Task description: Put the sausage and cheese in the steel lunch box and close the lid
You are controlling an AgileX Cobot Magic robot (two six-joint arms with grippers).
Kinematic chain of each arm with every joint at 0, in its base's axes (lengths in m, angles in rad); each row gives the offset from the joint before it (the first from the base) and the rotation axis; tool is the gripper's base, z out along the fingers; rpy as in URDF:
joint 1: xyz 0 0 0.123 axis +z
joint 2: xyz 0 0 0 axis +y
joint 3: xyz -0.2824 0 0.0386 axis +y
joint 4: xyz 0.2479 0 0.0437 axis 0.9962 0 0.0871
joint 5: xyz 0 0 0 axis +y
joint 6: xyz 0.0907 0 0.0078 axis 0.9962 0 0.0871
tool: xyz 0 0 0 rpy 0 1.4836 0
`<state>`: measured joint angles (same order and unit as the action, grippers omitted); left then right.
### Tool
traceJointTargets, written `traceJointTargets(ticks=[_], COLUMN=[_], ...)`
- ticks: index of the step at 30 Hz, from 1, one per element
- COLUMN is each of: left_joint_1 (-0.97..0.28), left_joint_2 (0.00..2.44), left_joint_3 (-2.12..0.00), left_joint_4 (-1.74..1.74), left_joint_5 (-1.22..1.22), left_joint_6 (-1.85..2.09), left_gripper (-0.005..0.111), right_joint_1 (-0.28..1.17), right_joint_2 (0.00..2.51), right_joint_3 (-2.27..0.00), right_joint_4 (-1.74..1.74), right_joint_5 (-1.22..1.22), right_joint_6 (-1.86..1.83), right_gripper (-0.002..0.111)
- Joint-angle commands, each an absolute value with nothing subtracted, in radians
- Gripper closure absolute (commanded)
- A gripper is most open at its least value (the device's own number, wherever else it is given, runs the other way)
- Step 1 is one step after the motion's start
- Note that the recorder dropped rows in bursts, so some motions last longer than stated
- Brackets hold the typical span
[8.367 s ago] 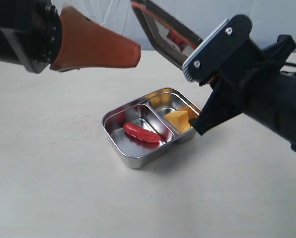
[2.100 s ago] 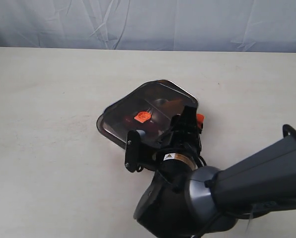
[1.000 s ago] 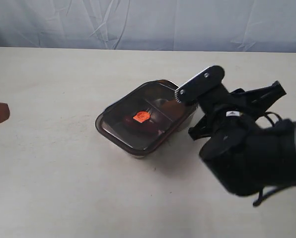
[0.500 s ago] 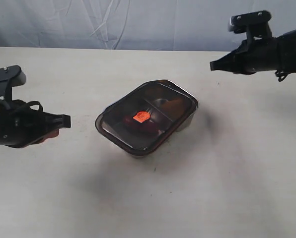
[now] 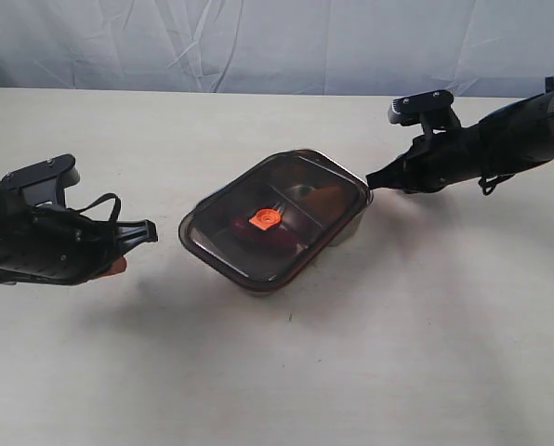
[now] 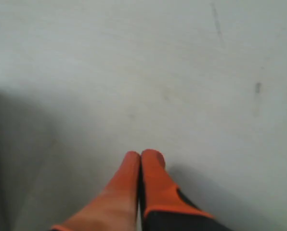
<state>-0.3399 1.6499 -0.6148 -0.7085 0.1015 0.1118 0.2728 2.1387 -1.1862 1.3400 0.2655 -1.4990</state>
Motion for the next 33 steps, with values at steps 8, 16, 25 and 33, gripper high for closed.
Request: traceJointTargets(ticks=[8,16,25,33], left_joint_1=[-0.342,-0.342,-0.342,-0.342], left_joint_2=[1.655,1.655,1.655,1.655], left_joint_3=[-0.669,-0.669,-0.669,-0.669], left_joint_4=[-0.722,-0.722,-0.72,-0.694], left_joint_5=[0.131,0.135,0.125,0.098], left_joint_6=[0.148,0.199,0.247,0.247], left_gripper=[0.107,0.107,0.107,0.107], right_joint_1=[0.269,0.269,0.269,0.269], right_joint_2=[2.137,2.137,2.137,2.082], right_joint_3=[-1.193,-1.193,-1.193,-1.156], right_joint_4=[1.321,1.172,1.121,0.966], right_joint_5=[0.531,0.664,0.866,0.886], right_joint_6=[-1.401,-1.278,-1.192,-1.037], right_gripper=[0.108,0.108,0.108,0.108])
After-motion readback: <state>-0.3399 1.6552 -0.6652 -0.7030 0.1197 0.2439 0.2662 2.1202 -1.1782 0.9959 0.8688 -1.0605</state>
